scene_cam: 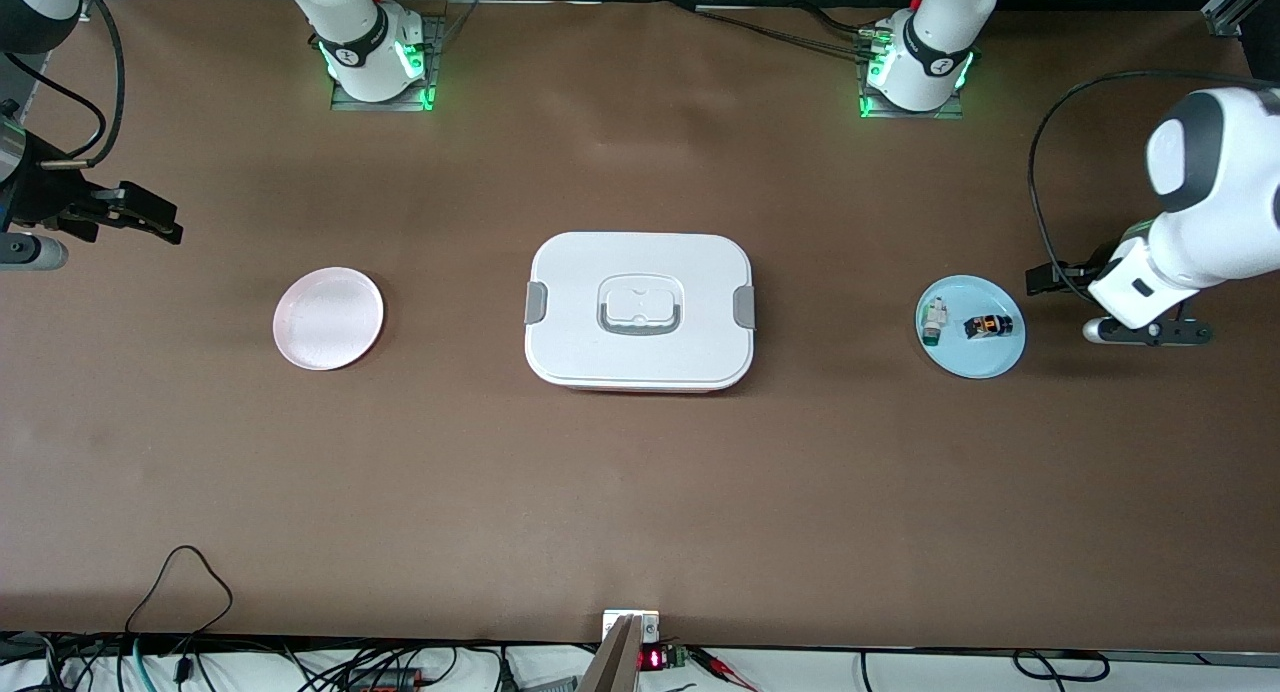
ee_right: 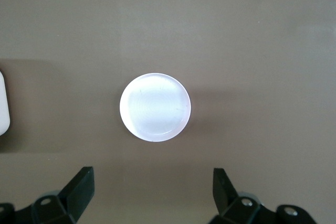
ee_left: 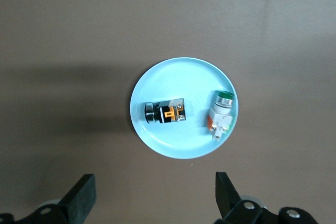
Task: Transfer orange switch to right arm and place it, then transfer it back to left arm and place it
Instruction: 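Lower the left gripper onto the orange switch on the blue plate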
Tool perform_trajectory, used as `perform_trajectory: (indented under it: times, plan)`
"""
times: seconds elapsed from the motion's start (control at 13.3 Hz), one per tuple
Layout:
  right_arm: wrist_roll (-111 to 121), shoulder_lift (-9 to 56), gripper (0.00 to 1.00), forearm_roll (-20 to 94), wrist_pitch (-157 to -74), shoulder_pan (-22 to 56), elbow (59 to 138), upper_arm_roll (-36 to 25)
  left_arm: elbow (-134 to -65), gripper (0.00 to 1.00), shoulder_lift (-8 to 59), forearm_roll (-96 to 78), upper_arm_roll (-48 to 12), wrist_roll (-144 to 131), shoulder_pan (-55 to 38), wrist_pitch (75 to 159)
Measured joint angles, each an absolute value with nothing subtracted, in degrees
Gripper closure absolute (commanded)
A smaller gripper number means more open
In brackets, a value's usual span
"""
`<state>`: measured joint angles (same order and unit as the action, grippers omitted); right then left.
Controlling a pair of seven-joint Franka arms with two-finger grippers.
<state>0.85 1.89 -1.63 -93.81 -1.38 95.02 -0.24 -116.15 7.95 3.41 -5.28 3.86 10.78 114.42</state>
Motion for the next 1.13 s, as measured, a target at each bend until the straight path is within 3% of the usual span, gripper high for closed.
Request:
perform_trajectory:
  times: [0.45,0.75,1.13]
  plan:
    - [0.9,1.9,0.00,-1.6,-93.8,-1.4,95.0,-0.2,-129.5,0.00,9.2,3.4,-5.3,3.7,12.0,134.1]
    - [0.9,1.9,0.00,-1.6,-93.8,-1.4,95.0,-0.2,-130.8,0.00,14.8,3.1,-5.3,3.7,13.9,141.5]
    - [0.9,2.4,0.00,-1.6,-93.8,-0.7,95.0,0.1,-130.7,0.00,17.6,0.9,-6.0,3.7,14.2,143.6]
